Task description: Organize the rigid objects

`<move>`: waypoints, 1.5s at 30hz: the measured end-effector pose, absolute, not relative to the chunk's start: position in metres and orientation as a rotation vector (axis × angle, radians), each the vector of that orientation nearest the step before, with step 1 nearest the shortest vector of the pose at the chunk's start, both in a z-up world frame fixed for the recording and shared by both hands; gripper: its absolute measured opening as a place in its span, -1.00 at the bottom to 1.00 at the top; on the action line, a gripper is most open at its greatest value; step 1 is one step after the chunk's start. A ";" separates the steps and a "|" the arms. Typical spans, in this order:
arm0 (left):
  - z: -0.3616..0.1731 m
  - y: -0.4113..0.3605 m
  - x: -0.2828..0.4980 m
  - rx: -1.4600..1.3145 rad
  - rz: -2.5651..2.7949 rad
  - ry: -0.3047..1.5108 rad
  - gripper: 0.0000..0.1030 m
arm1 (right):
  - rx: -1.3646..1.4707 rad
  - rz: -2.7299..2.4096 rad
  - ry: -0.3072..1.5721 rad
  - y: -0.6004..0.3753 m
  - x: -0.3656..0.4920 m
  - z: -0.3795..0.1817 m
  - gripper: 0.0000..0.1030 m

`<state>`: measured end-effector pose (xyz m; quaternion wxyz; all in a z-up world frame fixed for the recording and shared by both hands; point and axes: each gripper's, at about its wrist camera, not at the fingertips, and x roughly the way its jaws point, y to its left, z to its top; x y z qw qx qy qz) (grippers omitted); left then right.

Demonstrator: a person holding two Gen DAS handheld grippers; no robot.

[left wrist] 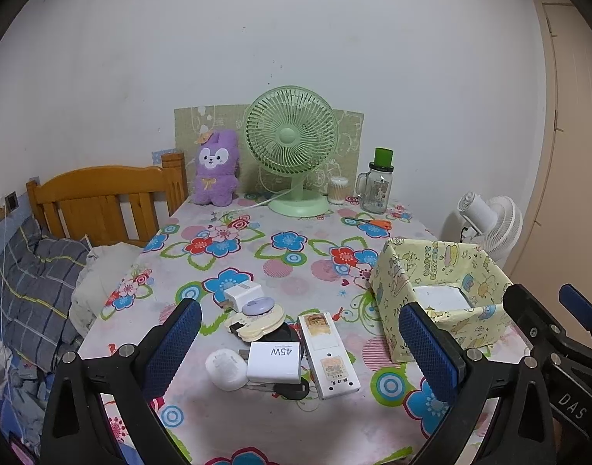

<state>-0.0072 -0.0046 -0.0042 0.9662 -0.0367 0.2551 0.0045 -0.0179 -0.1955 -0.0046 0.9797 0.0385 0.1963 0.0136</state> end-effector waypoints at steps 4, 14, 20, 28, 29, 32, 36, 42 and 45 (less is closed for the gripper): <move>-0.004 -0.004 -0.007 -0.068 0.016 0.511 1.00 | 0.079 0.031 0.394 -0.197 -0.019 -0.006 0.99; -0.004 -0.003 -0.008 -0.066 0.017 0.508 1.00 | 0.084 0.029 0.390 -0.196 -0.019 -0.006 0.99; -0.004 -0.003 -0.008 -0.066 0.018 0.506 1.00 | 0.087 0.029 0.392 -0.195 -0.019 -0.006 0.99; -0.003 -0.001 -0.009 -0.062 0.019 0.504 1.00 | 0.089 0.027 0.390 -0.195 -0.019 -0.007 0.99; -0.003 -0.001 -0.009 -0.062 0.019 0.503 1.00 | 0.089 0.027 0.389 -0.195 -0.019 -0.007 0.99; -0.003 -0.001 -0.009 -0.062 0.019 0.502 1.00 | 0.090 0.026 0.387 -0.195 -0.020 -0.007 0.99; -0.002 -0.001 -0.009 -0.058 0.021 0.498 1.00 | 0.093 0.022 0.386 -0.196 -0.021 -0.008 0.99; 0.001 -0.002 -0.012 -0.045 0.024 0.476 1.00 | 0.094 0.017 0.385 -0.198 -0.022 -0.009 0.99; 0.000 -0.003 -0.013 -0.043 0.023 0.475 1.00 | 0.091 0.013 0.386 -0.198 -0.022 -0.009 0.99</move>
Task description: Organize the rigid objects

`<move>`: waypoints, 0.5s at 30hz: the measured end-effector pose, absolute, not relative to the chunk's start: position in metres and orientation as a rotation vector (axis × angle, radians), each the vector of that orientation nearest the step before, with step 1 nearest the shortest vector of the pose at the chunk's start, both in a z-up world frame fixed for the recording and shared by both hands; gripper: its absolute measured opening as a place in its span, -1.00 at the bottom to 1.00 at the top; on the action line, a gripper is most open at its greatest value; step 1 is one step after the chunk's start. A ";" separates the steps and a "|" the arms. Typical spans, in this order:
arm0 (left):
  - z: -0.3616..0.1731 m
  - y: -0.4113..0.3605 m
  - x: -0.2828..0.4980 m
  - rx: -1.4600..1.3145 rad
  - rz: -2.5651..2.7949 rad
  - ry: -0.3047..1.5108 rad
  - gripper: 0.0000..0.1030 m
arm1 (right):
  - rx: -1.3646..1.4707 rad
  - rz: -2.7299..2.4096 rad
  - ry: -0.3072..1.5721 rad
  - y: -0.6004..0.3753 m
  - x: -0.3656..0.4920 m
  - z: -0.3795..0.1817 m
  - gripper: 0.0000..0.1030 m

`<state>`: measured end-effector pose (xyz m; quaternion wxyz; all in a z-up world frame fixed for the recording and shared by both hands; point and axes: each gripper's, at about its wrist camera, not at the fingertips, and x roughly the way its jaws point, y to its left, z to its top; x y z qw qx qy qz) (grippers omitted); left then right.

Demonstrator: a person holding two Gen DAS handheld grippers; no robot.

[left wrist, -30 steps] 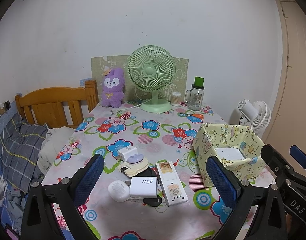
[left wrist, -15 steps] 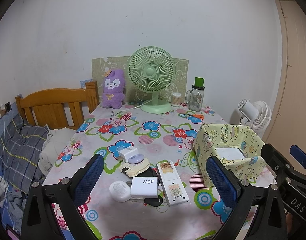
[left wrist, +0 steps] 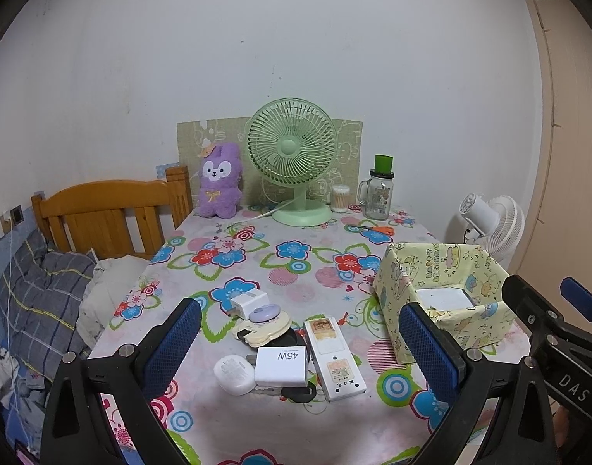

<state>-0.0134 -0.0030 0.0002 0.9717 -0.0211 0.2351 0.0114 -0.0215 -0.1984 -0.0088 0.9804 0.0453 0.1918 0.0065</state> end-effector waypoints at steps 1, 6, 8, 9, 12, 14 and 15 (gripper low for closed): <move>0.000 -0.003 -0.013 -0.044 0.022 0.475 1.00 | 0.091 0.012 0.387 -0.198 -0.021 -0.009 0.99; -0.002 -0.005 -0.015 -0.041 0.016 0.475 1.00 | 0.095 0.007 0.392 -0.199 -0.019 -0.010 0.99; -0.005 -0.006 -0.015 -0.039 0.016 0.479 1.00 | 0.094 0.005 0.395 -0.199 -0.018 -0.011 0.99; -0.006 -0.006 -0.014 -0.038 0.015 0.480 1.00 | 0.093 0.004 0.397 -0.199 -0.018 -0.012 0.99; -0.010 -0.007 -0.014 -0.035 0.018 0.481 1.00 | 0.089 0.000 0.409 -0.199 -0.016 -0.014 0.99; -0.013 -0.007 -0.014 -0.034 0.019 0.482 1.00 | 0.090 -0.003 0.410 -0.198 -0.015 -0.015 0.99; -0.014 -0.008 -0.013 -0.033 0.016 0.483 1.00 | 0.091 -0.004 0.412 -0.198 -0.014 -0.015 0.99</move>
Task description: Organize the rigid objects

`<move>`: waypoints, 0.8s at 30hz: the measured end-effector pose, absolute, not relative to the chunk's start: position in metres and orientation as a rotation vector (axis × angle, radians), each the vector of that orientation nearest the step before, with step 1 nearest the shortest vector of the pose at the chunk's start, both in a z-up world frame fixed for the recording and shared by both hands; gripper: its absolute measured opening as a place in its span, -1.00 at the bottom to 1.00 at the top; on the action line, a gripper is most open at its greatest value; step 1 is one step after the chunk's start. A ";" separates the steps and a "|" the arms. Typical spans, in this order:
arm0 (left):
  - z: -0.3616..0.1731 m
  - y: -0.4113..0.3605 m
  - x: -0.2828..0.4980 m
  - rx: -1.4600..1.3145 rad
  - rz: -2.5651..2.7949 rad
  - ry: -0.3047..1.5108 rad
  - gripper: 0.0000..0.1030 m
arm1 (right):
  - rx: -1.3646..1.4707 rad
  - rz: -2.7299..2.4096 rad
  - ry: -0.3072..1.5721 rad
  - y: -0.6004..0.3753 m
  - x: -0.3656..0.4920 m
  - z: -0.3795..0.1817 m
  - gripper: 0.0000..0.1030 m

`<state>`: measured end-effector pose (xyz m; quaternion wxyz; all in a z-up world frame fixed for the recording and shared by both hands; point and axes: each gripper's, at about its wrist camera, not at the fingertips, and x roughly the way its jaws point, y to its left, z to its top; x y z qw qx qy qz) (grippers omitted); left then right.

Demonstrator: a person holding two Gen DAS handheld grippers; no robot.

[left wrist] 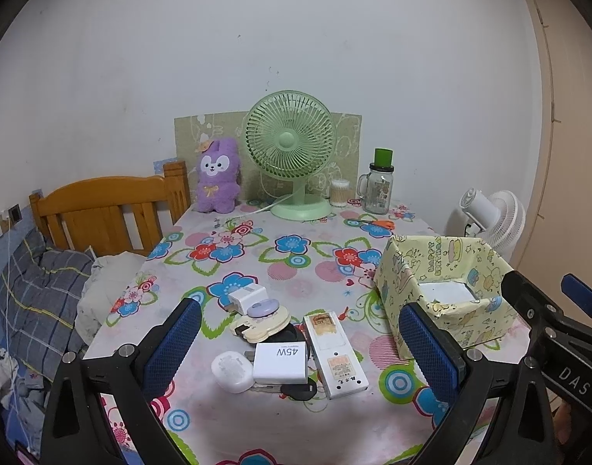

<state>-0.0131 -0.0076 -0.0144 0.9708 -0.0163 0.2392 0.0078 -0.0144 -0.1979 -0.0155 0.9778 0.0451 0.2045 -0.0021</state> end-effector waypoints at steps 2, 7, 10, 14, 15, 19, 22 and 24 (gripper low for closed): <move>-0.017 -0.007 -0.012 -0.028 0.012 0.484 1.00 | 0.092 -0.004 0.417 -0.197 -0.013 -0.017 0.99; -0.023 -0.005 -0.010 -0.020 0.016 0.472 1.00 | 0.097 0.000 0.435 -0.192 -0.006 -0.024 0.99; -0.029 -0.001 -0.007 -0.031 0.012 0.483 1.00 | 0.111 0.013 0.453 -0.189 -0.001 -0.029 0.99; -0.039 0.007 -0.001 -0.041 0.008 0.514 1.00 | 0.125 0.029 0.467 -0.182 0.005 -0.037 0.99; -0.041 0.009 -0.001 -0.042 0.006 0.520 1.00 | 0.126 0.034 0.473 -0.181 0.007 -0.039 0.99; -0.054 0.015 0.004 -0.020 0.006 0.557 1.00 | 0.106 0.038 0.473 -0.170 0.009 -0.047 0.99; -0.065 0.019 0.008 -0.006 0.007 0.587 1.00 | 0.072 0.041 0.470 -0.159 0.010 -0.053 0.96; -0.072 0.025 0.010 -0.011 0.004 0.608 1.00 | 0.038 0.040 0.479 -0.150 0.013 -0.058 0.91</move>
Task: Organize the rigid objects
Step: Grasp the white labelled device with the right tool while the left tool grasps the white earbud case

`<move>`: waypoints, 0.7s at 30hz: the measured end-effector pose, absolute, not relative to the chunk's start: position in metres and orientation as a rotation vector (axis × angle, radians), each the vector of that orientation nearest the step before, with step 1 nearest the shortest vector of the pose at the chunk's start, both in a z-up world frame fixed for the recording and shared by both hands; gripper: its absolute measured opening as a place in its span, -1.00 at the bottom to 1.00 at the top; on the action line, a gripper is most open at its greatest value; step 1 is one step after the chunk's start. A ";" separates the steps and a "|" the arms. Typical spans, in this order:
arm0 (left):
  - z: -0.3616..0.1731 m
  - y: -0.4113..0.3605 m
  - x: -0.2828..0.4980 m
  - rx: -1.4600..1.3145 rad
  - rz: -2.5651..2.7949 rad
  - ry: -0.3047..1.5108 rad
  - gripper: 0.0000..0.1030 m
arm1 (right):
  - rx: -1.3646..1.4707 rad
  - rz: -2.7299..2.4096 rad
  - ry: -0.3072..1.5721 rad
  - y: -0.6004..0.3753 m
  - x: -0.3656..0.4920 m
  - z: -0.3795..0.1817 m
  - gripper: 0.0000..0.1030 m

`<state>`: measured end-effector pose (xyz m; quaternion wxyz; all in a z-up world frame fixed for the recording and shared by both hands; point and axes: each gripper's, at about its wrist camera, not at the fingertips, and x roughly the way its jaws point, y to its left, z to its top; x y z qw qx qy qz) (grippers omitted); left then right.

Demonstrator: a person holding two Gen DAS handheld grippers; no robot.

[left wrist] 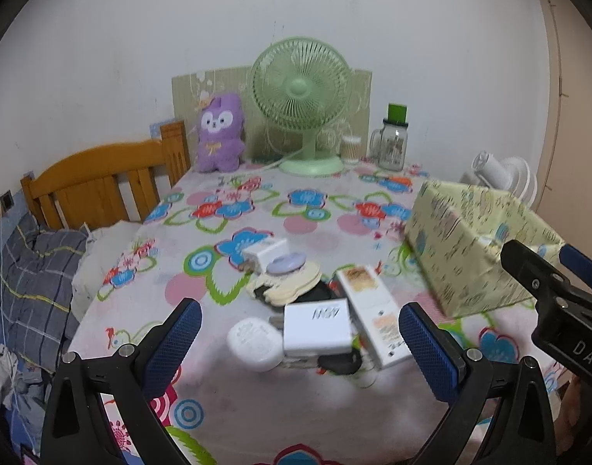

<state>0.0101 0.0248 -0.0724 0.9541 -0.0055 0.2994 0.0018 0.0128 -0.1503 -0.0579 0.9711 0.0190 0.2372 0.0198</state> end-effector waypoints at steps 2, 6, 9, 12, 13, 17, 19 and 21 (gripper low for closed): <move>-0.079 0.031 0.012 -0.024 -0.001 0.629 1.00 | 0.016 0.046 0.489 -0.143 0.015 -0.062 0.90; -0.092 0.042 0.016 -0.039 0.000 0.663 1.00 | -0.010 0.063 0.503 -0.130 0.019 -0.069 0.90; -0.099 0.052 0.020 -0.067 -0.017 0.691 1.00 | -0.021 0.078 0.520 -0.119 0.023 -0.076 0.90; -0.105 0.059 0.022 -0.081 -0.007 0.708 1.00 | -0.027 0.086 0.540 -0.108 0.027 -0.084 0.90; -0.107 0.061 0.024 -0.078 -0.003 0.713 1.00 | -0.029 0.089 0.546 -0.106 0.029 -0.086 0.89; -0.117 0.069 0.031 -0.083 0.004 0.737 1.00 | -0.042 0.090 0.569 -0.095 0.036 -0.093 0.86; -0.121 0.072 0.035 -0.088 0.002 0.752 1.00 | -0.053 0.085 0.579 -0.091 0.040 -0.097 0.86; -0.126 0.073 0.039 -0.086 0.003 0.772 1.00 | -0.066 0.081 0.594 -0.086 0.044 -0.101 0.85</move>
